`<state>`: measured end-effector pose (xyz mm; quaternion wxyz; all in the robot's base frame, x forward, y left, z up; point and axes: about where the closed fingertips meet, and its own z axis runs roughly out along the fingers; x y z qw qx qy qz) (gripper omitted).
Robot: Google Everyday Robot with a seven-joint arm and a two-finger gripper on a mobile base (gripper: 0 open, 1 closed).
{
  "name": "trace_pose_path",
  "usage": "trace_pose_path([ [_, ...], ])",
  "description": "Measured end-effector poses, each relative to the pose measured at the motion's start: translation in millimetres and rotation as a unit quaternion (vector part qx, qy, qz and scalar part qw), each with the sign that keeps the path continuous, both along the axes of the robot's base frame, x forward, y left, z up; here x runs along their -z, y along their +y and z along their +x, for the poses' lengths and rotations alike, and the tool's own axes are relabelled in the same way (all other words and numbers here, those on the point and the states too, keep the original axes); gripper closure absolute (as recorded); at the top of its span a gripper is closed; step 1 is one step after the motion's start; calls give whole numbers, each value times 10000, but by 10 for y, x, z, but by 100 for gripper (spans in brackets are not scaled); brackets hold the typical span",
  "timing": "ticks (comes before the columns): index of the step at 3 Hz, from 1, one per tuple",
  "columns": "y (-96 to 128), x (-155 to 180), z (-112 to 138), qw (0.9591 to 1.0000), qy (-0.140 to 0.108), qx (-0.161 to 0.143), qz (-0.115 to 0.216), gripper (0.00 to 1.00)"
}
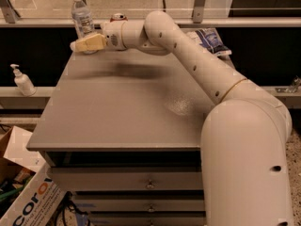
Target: Knock blue plastic bottle over
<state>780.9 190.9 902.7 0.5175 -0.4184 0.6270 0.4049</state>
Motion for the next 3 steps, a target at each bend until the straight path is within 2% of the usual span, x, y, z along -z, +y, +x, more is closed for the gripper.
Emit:
trace_pose_path([
  [2,-1,138,439,9993,89,355,123,0],
  [3,65,197,588,9978,204,638,22,0],
])
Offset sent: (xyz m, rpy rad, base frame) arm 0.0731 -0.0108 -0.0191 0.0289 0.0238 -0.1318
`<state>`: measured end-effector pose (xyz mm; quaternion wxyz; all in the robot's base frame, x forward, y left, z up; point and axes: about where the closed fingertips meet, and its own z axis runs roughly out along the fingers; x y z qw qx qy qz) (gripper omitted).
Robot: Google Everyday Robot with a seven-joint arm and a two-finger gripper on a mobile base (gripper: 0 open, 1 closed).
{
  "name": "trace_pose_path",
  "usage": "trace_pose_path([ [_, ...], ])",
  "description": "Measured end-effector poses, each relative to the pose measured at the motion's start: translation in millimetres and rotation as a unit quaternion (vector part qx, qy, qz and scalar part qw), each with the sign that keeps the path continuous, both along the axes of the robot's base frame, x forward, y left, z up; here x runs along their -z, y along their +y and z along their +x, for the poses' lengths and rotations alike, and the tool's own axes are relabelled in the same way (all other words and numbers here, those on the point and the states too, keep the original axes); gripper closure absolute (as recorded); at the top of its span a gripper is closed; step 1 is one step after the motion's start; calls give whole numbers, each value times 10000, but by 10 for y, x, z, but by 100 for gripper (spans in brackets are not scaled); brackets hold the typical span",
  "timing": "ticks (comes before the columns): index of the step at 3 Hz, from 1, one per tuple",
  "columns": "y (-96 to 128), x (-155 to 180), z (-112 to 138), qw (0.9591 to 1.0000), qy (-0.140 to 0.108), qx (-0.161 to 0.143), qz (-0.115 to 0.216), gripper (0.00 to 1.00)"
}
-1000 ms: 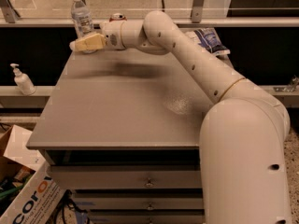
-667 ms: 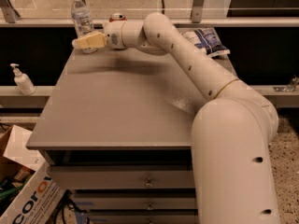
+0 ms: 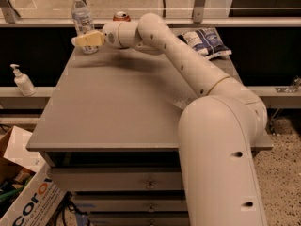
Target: Knock blue plastic bottle over
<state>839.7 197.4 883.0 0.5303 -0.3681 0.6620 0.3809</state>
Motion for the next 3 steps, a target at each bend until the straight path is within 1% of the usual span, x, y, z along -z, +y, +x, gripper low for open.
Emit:
trace_pose_path([
  [1,130,-14,80,9998,64,179,-33,0],
  [2,248,-49,110,9996,83,254,31,18],
  [3,311,-72,89,9994,87,301,164,41],
])
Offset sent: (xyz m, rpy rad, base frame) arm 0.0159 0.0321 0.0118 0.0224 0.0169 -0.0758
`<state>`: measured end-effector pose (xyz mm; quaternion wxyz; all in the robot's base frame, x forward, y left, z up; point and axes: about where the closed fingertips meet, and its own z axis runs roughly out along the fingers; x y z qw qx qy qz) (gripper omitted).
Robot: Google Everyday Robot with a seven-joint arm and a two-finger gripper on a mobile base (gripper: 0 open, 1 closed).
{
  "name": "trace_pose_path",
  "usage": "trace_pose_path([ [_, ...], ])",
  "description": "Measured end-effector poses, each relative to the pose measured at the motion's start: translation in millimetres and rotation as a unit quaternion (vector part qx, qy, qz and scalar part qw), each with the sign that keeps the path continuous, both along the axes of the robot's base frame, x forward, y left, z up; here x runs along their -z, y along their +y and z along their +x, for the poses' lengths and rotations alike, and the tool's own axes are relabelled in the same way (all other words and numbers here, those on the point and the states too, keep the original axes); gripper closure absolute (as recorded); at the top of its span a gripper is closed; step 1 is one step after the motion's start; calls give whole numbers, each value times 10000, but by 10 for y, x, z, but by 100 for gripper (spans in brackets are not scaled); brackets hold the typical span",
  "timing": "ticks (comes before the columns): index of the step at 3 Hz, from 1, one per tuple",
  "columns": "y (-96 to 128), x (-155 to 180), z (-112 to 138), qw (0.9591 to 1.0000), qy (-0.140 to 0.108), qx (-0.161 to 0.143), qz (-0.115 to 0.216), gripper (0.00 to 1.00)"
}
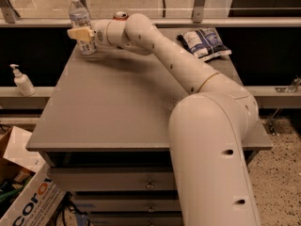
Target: Knock blue plastic bottle over
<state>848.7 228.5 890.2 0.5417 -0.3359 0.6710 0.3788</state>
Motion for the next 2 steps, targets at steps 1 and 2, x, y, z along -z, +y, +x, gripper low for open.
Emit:
trace_pose_path([
  [1,-1,4,-32,9999,0,75,89,64],
  [2,-75,-44,-96,9997,-71,137,183,88],
])
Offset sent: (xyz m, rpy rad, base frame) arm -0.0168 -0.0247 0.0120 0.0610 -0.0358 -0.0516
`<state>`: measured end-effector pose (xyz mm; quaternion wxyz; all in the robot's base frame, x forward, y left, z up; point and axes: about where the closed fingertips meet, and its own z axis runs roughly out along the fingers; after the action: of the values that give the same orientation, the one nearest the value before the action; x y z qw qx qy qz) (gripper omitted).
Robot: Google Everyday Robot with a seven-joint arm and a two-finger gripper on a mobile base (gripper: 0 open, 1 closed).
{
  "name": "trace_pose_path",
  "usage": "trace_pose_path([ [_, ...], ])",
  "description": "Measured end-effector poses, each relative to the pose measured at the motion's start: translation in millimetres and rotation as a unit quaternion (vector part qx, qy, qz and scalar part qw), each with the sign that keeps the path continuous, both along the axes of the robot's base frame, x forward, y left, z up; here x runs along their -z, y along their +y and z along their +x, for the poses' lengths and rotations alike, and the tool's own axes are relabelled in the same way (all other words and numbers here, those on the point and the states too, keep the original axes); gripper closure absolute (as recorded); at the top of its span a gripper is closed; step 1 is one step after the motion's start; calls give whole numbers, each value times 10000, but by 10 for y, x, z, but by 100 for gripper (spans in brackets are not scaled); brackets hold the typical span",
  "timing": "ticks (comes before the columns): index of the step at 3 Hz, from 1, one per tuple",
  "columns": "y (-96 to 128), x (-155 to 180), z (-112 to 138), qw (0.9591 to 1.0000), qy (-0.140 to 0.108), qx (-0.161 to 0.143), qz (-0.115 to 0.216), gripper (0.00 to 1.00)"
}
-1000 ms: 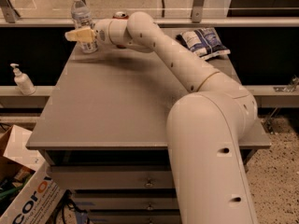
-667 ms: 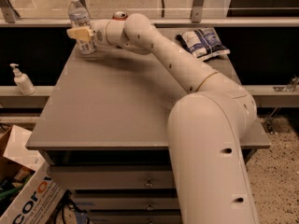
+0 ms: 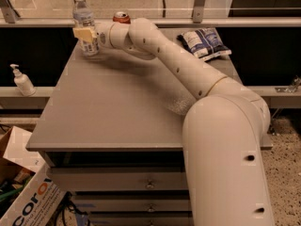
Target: Knock blue plastic bottle over
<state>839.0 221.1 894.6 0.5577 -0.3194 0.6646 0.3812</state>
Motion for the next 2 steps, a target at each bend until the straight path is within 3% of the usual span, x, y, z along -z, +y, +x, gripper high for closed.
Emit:
trace_pose_path([
  [1,-160,-160,-209,9997,-211,-91,-40,100],
  [2,-401,-319,-529,9982,-501,-254,-226,100],
])
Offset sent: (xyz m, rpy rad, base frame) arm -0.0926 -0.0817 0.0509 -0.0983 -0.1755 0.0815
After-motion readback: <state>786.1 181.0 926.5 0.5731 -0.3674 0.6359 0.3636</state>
